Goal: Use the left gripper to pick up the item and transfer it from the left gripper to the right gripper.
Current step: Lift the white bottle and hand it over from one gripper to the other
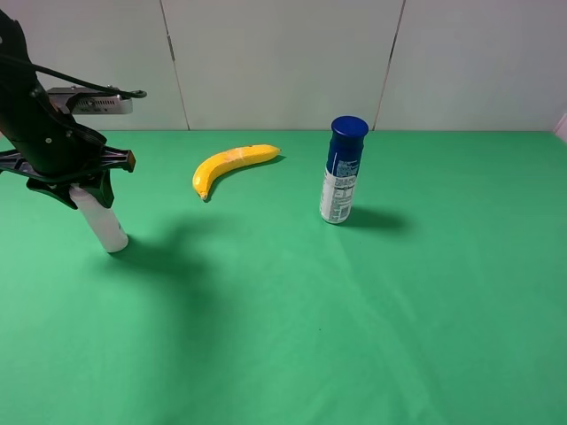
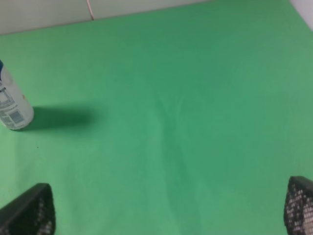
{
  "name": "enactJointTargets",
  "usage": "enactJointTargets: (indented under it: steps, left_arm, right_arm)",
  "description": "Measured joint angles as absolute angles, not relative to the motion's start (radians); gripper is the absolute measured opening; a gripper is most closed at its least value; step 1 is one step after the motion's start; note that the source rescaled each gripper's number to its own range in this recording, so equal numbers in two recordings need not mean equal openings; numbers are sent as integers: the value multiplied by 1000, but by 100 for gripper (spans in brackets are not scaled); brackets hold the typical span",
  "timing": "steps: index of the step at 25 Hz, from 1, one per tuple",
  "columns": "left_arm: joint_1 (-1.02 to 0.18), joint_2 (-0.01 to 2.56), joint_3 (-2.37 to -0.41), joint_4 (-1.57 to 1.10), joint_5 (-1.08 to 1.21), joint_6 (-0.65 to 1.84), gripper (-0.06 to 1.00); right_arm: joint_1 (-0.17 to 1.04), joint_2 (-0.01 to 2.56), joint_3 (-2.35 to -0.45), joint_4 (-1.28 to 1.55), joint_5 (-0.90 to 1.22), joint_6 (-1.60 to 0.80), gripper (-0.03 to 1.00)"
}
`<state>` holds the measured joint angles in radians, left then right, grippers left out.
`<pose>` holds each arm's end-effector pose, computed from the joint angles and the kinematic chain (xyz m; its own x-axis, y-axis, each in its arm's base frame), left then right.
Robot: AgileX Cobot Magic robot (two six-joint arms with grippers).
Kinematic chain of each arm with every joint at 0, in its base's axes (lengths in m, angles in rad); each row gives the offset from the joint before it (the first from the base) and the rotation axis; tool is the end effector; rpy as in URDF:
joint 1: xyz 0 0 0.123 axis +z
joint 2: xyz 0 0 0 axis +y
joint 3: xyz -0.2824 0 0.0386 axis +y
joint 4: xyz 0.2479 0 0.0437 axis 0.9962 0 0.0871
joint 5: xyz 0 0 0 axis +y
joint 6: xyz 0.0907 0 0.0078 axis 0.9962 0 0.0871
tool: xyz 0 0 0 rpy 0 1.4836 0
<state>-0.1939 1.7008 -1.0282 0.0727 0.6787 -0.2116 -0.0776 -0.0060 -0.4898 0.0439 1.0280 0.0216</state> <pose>0.3182 -0.0582 0.1910 -0.9515 0.0297 -0.3062 0.0324 0.9995 -0.0039 -0.0030 0.0037 0.2770 -0.4264 0.0775 -0.9012 0.0626 0.9965 0.0561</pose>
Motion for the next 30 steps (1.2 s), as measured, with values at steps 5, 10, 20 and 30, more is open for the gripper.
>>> enactJointTargets:
  steps: [5, 10, 20, 30]
  left_arm:
    - [-194, 1701, -1028, 73, 679, -212, 0]
    - [-194, 1701, -1028, 73, 679, -212, 0]
    - [-194, 1636, -1125, 73, 849, -203, 0]
    - [-194, 1507, -1155, 41, 958, -187, 0]
  right_arm:
    - [-78, -6, -490, 44, 1028, 22, 100]
    - [-78, -6, -490, 44, 1028, 22, 100]
    - [-78, -6, -490, 44, 1028, 22, 100]
    - [-78, -6, -490, 44, 1028, 22, 100]
